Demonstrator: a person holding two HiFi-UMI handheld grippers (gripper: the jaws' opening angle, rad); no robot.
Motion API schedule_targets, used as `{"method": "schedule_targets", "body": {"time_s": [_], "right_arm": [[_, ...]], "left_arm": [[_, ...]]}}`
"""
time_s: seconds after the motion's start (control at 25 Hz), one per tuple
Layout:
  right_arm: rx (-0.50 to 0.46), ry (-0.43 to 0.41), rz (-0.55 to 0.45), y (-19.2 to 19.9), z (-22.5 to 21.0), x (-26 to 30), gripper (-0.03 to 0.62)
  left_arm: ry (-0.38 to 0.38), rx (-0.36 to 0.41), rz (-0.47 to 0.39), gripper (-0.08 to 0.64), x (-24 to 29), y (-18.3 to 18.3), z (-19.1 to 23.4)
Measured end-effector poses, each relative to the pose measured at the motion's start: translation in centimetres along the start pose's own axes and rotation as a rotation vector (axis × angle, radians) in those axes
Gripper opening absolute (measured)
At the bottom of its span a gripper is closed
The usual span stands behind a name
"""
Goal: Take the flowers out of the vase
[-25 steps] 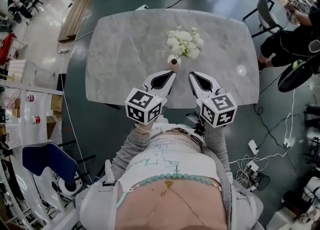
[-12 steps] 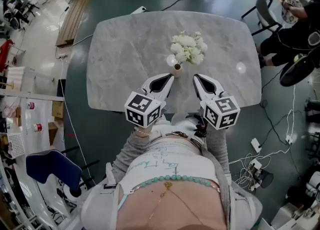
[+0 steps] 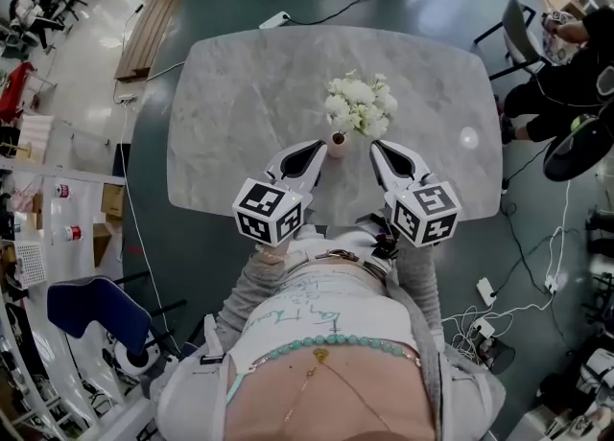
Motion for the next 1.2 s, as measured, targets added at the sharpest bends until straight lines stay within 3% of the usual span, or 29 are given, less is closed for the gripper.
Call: {"method": "schedule_targets", "body": {"time_s": [0.56, 0.92, 1.2], "right_arm": [[0.009, -0.056, -0.004, -2.1, -5.1, -0.3, 0.026], [0.002, -0.113, 0.017, -1.6, -6.3, -0.5, 0.026], [0.017, -0.133, 0.021, -1.0, -6.4, -0.5, 0.025]], "left_arm": [[-0.076, 0.020, 0.015, 0.000, 3.1, -1.9, -1.1], [-0.118, -0.026, 0.029, 0.000, 3.8, -1.0, -1.6], [-0.119, -0.015, 0.046, 0.000, 4.0, -0.9, -1.8]]}}
Point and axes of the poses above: the fingertips, and each gripper's own axes: x forward along the fingers, z to its left, y out of its underside, the point moved 8 cm from there along -x, backward along the fingers, and after that the axes turned 2 degrees about x, right-handed, at the moved point
